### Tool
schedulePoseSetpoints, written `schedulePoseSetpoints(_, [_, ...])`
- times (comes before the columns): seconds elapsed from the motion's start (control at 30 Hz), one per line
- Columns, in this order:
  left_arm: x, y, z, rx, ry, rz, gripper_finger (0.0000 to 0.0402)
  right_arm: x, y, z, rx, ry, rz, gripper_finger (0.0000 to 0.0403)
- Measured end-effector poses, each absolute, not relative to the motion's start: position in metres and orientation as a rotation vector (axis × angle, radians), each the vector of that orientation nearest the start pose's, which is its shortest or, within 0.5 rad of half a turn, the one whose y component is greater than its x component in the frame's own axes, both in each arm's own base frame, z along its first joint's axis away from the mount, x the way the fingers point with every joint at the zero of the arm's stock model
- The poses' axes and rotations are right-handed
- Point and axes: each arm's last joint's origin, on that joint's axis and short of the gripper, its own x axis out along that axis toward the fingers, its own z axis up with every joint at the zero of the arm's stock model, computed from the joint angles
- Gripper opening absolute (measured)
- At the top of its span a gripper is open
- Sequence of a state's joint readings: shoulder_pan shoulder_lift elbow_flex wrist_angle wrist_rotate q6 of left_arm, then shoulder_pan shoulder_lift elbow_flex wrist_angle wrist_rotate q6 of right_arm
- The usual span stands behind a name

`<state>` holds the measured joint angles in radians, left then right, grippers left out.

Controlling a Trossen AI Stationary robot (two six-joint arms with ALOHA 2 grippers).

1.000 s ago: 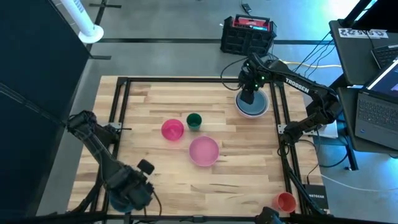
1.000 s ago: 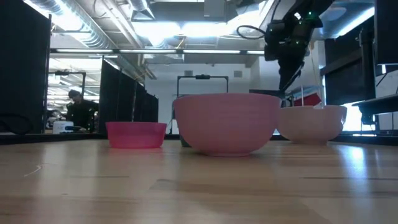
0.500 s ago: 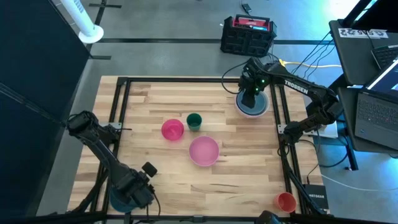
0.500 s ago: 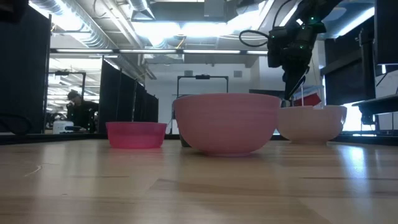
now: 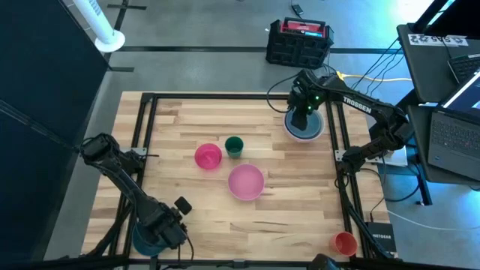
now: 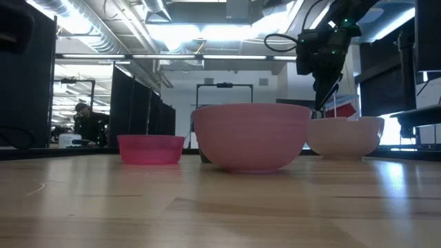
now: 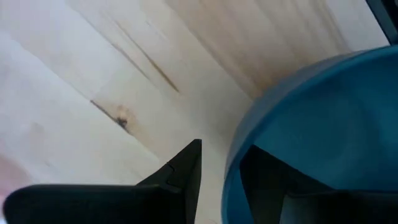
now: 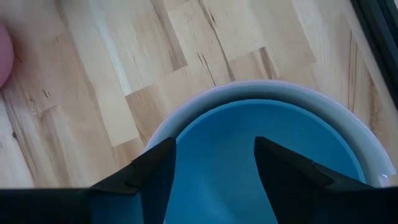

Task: Nest bowls inside each other
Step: Stack the blue bowl on top of the light pink bowl

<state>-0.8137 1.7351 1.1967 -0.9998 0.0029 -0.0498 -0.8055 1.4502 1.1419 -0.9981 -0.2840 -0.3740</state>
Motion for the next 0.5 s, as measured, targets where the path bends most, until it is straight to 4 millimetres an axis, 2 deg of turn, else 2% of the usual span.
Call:
schedulePoseSetpoints(0.17, [0.214,-0.212,0.19,0.526,1.535,-0.579,0.0009,0.189,-0.185,0.256,0.359,1.17,-0.226,0.0206])
schedulePoseSetpoints(0.3, [0.239,-0.193,0.206,0.402,1.531,-0.494,0.0004,0.186,-0.181,0.266,0.344,1.124,-0.234,0.0196])
schedulePoseSetpoints(0.5, [0.278,-0.151,0.24,0.197,1.489,-0.344,0.0001,0.179,-0.173,0.282,0.321,1.051,-0.245,0.0181])
